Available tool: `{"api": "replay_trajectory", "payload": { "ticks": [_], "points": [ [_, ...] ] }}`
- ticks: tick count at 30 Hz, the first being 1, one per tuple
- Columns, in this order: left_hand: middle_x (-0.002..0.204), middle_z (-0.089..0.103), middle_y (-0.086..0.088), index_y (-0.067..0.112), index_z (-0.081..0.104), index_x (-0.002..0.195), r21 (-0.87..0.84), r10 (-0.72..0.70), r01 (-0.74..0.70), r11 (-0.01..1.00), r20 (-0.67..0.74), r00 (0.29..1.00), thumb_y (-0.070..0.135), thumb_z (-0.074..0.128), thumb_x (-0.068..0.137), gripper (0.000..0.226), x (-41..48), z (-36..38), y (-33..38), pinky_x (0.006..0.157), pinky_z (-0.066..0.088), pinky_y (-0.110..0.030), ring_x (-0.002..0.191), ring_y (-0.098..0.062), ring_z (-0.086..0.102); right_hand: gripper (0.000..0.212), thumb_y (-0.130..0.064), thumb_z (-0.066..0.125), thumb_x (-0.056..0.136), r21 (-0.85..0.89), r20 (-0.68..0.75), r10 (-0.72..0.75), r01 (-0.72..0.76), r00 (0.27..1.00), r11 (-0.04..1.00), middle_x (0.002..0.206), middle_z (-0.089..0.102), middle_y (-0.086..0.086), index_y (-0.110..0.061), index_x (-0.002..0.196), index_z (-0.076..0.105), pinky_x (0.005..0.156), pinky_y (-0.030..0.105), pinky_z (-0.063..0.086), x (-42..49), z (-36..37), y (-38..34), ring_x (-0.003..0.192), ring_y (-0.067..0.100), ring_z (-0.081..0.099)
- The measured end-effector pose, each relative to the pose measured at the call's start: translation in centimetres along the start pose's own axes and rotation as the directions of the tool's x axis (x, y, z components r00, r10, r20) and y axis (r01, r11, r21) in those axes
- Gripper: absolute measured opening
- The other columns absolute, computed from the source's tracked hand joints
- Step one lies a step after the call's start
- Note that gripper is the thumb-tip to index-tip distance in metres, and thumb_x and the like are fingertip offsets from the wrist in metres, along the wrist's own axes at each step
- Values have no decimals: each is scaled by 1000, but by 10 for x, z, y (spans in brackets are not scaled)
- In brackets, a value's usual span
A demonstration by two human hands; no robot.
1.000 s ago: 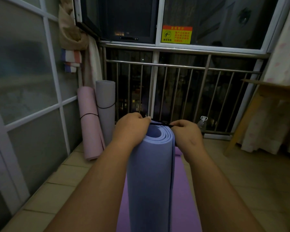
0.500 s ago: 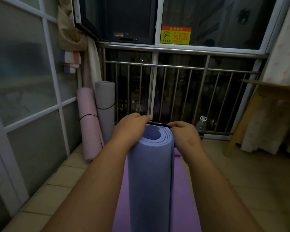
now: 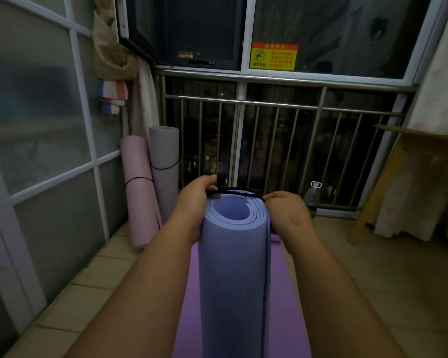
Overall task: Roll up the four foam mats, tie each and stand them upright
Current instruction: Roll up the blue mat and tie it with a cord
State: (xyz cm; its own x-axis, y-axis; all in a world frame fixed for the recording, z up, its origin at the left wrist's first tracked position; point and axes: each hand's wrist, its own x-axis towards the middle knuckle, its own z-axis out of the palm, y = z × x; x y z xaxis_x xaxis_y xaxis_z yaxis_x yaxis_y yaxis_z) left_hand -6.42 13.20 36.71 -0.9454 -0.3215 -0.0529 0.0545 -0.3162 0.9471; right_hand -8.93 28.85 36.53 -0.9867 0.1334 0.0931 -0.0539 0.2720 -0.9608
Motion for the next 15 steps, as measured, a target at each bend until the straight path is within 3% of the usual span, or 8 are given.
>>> {"api": "replay_trajectory", "payload": {
  "ticks": [3, 6, 10, 13, 15],
  "points": [
    [58, 55, -3, 11, 51, 65, -18, 19, -19, 1000, 3, 1000, 29, 56, 94, 34, -1, 1, -2, 61, 46, -29, 50, -16, 53, 30, -10, 54, 95, -56, 72, 7, -3, 997, 998, 128, 61, 9, -9, 122, 65, 94, 31, 46, -4, -2, -5, 118, 25, 57],
    [58, 53, -3, 10, 51, 64, -9, 16, -15, 1000, 49, 999, 32, 53, 95, 38, 0, -1, -3, 62, 46, -29, 50, -15, 53, 23, -13, 51, 97, -42, 82, 24, -20, 996, 999, 116, 65, 19, -10, 114, 66, 70, 32, 49, -6, -4, -7, 97, 31, 63],
    [54, 52, 0, 13, 49, 65, 16, 12, -13, 1000, 88, 996, 35, 54, 95, 38, 0, 0, -5, 59, 44, -28, 45, -11, 53, 18, -17, 47, 100, -148, 148, 43, -21, 988, 989, 104, 64, 15, -11, 109, 60, 60, 30, 46, -1, -6, -2, 89, 30, 60],
    [53, 54, 2, 14, 51, 66, 65, 36, -43, 997, 104, 994, 38, 54, 95, 37, 3, -1, -6, 63, 43, -28, 47, -11, 53, 14, -15, 48, 99, -166, 167, 19, 9, 986, 986, 98, 63, 8, -12, 106, 60, 62, 30, 49, -4, -9, -7, 84, 23, 59],
    [55, 55, 3, 17, 53, 66, 92, 28, -42, 995, 146, 989, 44, 55, 93, 39, 5, -4, -6, 72, 40, -32, 55, -14, 53, 20, -12, 48, 100, -175, 186, -12, 45, 983, 984, 106, 65, 9, -14, 111, 65, 73, 34, 53, -6, -12, -7, 91, 27, 62]
  ]
}}
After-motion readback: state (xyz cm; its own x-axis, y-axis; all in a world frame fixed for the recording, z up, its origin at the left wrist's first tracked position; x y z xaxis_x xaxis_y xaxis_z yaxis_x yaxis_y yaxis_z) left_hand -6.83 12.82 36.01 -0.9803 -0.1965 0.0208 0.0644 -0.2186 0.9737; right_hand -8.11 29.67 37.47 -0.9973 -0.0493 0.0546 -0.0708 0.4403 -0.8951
